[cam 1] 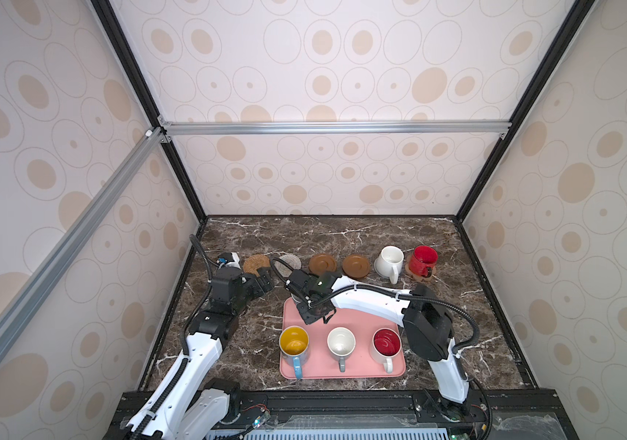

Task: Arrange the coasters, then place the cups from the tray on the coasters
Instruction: 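Lift the blue floral mug and carry it toward the brown wooden coasters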

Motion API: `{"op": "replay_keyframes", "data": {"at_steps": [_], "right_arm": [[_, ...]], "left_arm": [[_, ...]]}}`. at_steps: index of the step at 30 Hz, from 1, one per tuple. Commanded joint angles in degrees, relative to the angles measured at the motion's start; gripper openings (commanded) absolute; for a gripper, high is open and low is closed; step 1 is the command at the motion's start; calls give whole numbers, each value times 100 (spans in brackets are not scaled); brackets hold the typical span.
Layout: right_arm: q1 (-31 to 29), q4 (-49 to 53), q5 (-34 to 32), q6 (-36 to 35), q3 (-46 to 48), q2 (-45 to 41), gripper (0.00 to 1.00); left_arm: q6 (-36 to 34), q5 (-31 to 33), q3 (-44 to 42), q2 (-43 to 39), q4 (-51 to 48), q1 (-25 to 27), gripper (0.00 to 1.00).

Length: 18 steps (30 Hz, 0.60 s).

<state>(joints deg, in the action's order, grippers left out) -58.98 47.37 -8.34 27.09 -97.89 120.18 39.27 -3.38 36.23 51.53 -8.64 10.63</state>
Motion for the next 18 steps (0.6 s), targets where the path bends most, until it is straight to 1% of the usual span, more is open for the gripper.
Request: {"op": "replay_keyframes", "data": {"at_steps": [1,18], "right_arm": [[-21,8,-204,-11,76,-422,16],[-10,44,-459,36,305,-889,16]], "left_arm": [[90,23,73,2,101,-31,100],[116,18,51,-37,104,-35,100]]}}
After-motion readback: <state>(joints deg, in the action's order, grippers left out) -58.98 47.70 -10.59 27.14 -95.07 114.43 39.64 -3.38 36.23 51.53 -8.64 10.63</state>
